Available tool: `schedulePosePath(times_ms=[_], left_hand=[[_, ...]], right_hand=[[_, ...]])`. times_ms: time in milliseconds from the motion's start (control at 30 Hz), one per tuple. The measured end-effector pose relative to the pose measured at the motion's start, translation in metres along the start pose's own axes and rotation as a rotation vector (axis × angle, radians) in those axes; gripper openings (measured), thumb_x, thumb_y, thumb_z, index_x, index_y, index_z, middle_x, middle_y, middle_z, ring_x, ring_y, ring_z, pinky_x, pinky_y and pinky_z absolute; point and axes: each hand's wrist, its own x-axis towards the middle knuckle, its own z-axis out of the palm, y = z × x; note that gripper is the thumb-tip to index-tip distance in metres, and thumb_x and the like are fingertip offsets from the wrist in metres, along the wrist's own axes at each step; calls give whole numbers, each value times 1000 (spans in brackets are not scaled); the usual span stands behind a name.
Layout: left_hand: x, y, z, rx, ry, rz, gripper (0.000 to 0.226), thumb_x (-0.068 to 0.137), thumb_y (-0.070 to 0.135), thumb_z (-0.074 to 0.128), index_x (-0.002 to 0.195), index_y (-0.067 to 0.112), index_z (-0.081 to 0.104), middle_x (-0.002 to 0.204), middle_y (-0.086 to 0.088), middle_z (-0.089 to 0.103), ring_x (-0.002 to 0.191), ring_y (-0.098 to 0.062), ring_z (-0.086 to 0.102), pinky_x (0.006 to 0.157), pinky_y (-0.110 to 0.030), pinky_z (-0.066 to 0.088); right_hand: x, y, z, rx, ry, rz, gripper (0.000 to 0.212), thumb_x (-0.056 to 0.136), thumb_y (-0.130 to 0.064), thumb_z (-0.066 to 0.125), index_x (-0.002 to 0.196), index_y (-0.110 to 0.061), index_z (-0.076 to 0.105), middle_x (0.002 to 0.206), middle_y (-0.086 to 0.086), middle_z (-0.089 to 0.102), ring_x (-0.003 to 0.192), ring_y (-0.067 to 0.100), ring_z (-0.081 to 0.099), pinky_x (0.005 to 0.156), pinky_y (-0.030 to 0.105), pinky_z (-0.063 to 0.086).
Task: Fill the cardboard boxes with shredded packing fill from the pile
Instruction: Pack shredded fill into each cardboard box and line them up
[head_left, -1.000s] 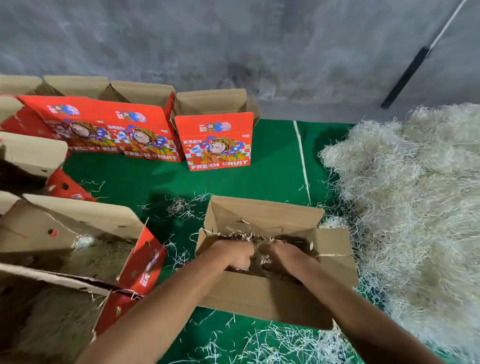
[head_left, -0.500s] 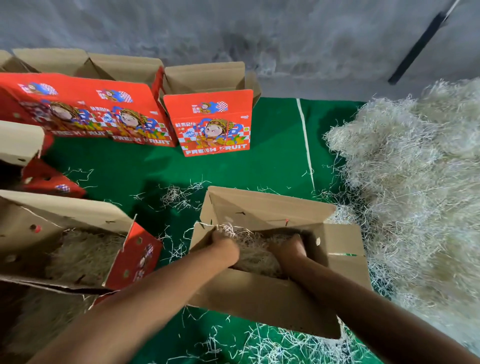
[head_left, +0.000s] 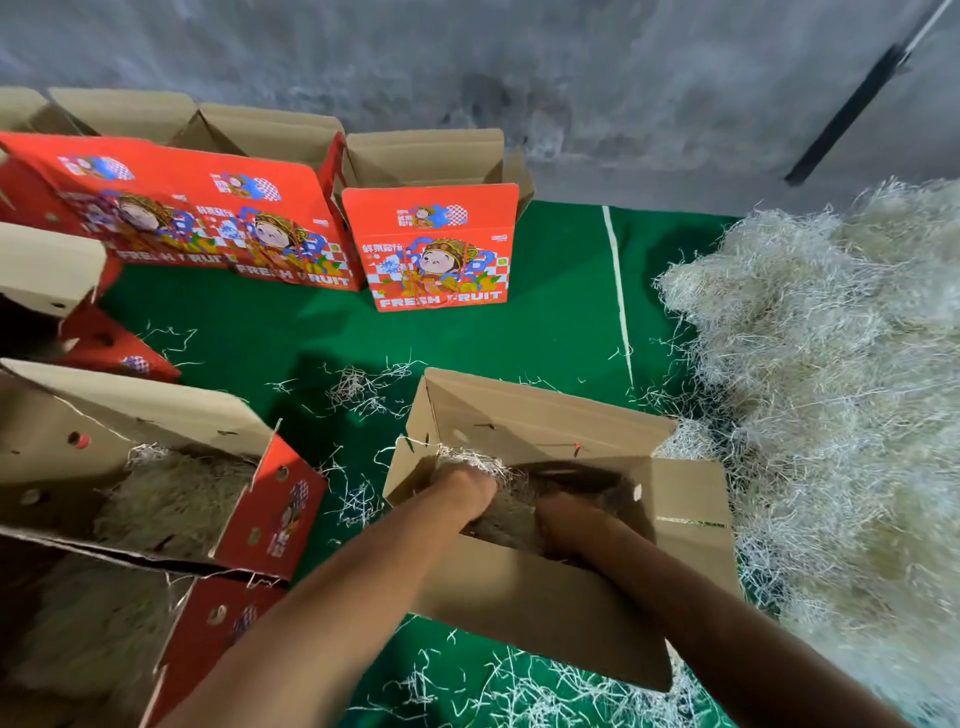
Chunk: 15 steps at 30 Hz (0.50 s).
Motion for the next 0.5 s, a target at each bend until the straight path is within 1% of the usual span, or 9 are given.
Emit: schedulePosePath(times_ms=[67, 133, 200, 267, 300, 333, 400, 467, 500], left_hand=[[10, 0, 5, 24, 19, -30, 49, 93, 9, 60, 140, 11, 49, 148, -14, 45, 136, -33, 42, 110, -49, 41], [16, 3, 10, -30, 47, -61, 71, 93, 4, 55, 154, 13, 22, 161, -16, 20, 148, -36, 19, 115, -53, 32], [15, 7, 10, -120, 58, -79, 70, 96, 2, 44, 156, 10, 10, 164, -19, 8, 150, -37, 10, 118, -54, 25], [9, 12, 6, -201, 76, -109, 65, 99, 4, 37, 157, 7, 8, 163, -20, 8, 150, -38, 10, 121, -53, 20], [5, 14, 4, -216, 93, -125, 62, 100, 5, 39, 157, 6, 15, 162, -21, 15, 148, -38, 17, 120, -51, 23], [0, 15, 1, -211, 124, -131, 57, 99, 6, 43, 154, 6, 28, 157, -21, 28, 144, -37, 29, 117, -48, 30], [-6, 18, -2, -158, 233, -88, 42, 95, 6, 55, 137, 7, 55, 138, -16, 53, 127, -31, 52, 107, -44, 44], [-10, 20, 0, -145, 353, 28, 33, 91, 4, 61, 124, 9, 63, 125, -11, 62, 116, -28, 59, 102, -43, 48], [-10, 22, 4, -207, 352, 86, 32, 90, 3, 60, 121, 8, 63, 123, -11, 62, 112, -28, 60, 101, -43, 49]], right_hand=[[0, 1, 1, -58, -59, 29, 48, 95, -26, 63, 139, -10, 52, 140, 17, 54, 127, 32, 54, 104, 43, 47], [-2, 3, 2, -190, -79, 105, 70, 93, -37, 63, 151, -10, 35, 150, 22, 39, 135, 39, 44, 109, 52, 41], [-4, 6, 1, -247, -81, 186, 92, 91, -50, 62, 158, -8, 14, 158, 25, 22, 144, 44, 28, 116, 57, 27], [-3, 7, 2, -198, -65, 211, 102, 90, -56, 62, 158, -5, 6, 160, 25, 17, 145, 43, 24, 119, 54, 23], [-3, 6, 3, -135, -45, 209, 102, 89, -56, 62, 158, -5, 6, 159, 25, 19, 144, 43, 27, 117, 53, 27], [-3, 5, 2, -71, -22, 200, 100, 89, -56, 62, 157, -6, 10, 158, 24, 23, 142, 43, 31, 116, 52, 30], [-4, 5, -3, -33, 32, 174, 89, 87, -51, 65, 155, -11, 25, 153, 20, 34, 137, 40, 39, 111, 50, 37], [-3, 5, -13, -88, 112, 120, 60, 89, -35, 68, 141, -13, 51, 139, 16, 52, 126, 35, 53, 103, 45, 47], [-2, 5, -17, -100, 124, 89, 46, 90, -27, 67, 133, -13, 59, 133, 14, 58, 122, 33, 57, 101, 42, 49]])
